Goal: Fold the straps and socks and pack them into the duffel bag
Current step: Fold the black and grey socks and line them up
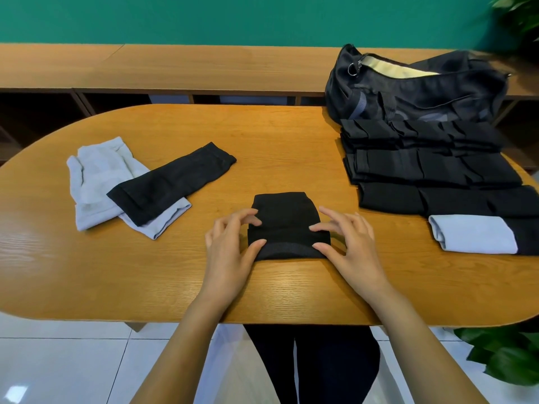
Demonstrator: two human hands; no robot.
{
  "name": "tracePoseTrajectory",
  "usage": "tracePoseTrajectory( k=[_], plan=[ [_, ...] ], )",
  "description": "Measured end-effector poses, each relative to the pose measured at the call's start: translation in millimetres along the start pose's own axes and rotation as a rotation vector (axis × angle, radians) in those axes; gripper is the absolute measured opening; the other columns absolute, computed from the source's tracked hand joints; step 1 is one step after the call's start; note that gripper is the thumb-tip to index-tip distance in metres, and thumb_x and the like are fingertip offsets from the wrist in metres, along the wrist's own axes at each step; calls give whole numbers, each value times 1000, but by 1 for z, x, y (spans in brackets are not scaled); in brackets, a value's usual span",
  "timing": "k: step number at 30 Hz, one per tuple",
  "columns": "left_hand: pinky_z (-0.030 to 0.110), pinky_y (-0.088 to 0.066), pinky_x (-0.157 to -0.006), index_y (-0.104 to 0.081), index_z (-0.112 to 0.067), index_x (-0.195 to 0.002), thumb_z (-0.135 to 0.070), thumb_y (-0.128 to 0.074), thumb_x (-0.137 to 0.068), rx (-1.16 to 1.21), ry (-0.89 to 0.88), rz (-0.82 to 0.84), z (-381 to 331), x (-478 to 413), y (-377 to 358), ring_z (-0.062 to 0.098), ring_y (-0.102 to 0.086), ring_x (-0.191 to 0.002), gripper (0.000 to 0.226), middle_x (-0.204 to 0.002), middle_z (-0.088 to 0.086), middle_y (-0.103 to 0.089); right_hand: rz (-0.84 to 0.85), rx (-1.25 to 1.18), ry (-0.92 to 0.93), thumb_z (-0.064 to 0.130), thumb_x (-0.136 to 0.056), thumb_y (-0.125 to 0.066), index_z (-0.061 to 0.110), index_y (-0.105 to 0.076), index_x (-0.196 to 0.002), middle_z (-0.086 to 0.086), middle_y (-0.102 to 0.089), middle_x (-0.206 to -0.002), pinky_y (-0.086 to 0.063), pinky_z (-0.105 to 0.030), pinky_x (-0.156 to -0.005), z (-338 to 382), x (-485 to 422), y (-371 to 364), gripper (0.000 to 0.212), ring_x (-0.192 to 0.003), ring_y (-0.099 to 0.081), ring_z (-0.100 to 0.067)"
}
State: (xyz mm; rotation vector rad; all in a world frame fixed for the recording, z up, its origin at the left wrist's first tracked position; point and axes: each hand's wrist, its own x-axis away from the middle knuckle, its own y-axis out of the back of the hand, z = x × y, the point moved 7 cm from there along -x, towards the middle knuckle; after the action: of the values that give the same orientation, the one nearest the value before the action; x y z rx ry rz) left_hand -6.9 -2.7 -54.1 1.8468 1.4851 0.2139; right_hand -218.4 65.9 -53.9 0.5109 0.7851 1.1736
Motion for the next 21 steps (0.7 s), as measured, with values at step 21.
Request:
tracePoseTrajectory(
  k=[21],
  plan=[
    [15,-17,-97,-37,-55,-125,-80,-50,-71,16,64,103,5,1,-6,7,-40,-117,61,-104,-28,-57,104,13,-97,47,-82,-68,60,-24,-131,35,-48,-119,-23,-34,-109,-5,-1,-5,68,-123,-26,3]
  ],
)
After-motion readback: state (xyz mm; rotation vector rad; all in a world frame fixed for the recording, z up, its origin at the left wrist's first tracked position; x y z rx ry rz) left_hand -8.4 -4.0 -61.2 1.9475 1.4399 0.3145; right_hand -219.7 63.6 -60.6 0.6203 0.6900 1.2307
